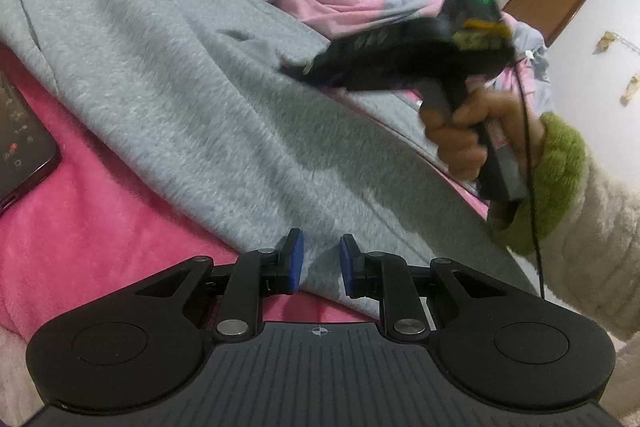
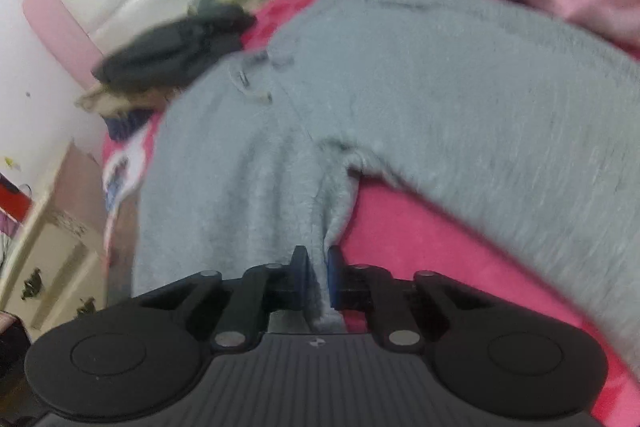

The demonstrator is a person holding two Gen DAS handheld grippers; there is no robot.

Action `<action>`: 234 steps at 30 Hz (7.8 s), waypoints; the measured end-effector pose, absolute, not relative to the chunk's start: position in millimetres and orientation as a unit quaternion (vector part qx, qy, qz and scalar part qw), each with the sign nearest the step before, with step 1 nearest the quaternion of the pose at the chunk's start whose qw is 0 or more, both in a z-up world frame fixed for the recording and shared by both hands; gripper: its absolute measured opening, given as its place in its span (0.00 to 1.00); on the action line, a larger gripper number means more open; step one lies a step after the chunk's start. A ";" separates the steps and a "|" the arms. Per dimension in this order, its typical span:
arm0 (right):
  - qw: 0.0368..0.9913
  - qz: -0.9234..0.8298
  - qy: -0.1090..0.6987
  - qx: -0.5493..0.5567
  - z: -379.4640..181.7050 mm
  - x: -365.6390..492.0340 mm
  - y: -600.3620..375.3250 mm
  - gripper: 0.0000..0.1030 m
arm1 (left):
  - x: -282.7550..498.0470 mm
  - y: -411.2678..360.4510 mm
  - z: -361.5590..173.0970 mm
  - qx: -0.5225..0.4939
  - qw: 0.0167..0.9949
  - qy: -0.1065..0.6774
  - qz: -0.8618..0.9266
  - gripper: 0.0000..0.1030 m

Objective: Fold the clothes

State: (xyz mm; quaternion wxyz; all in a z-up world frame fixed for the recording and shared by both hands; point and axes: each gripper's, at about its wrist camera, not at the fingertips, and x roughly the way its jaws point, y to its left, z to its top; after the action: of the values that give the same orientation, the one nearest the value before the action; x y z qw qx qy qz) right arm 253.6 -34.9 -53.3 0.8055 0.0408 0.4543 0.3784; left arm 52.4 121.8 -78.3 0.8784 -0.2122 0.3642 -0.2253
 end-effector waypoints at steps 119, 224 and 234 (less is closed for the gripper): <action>0.937 0.066 0.344 -0.016 -55.8 -42.6 -283.7 0.34 | 30.2 16.7 -39.2 0.026 0.915 0.352 -0.196 0.65; 0.877 0.269 0.387 0.095 -39.6 45.4 -96.2 0.21 | 25.7 132.5 -49.0 -0.040 0.942 0.313 -0.111 0.53; 0.880 0.277 0.379 0.068 -35.3 86.3 -59.5 0.21 | 85.3 203.0 10.7 -0.023 0.961 0.268 -0.070 0.53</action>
State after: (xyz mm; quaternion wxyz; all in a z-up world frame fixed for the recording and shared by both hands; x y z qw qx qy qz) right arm 86.3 -59.5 -35.3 0.8801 0.0675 0.3794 0.2773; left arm 85.3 203.0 10.7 0.9605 -0.0226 0.2682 -0.0702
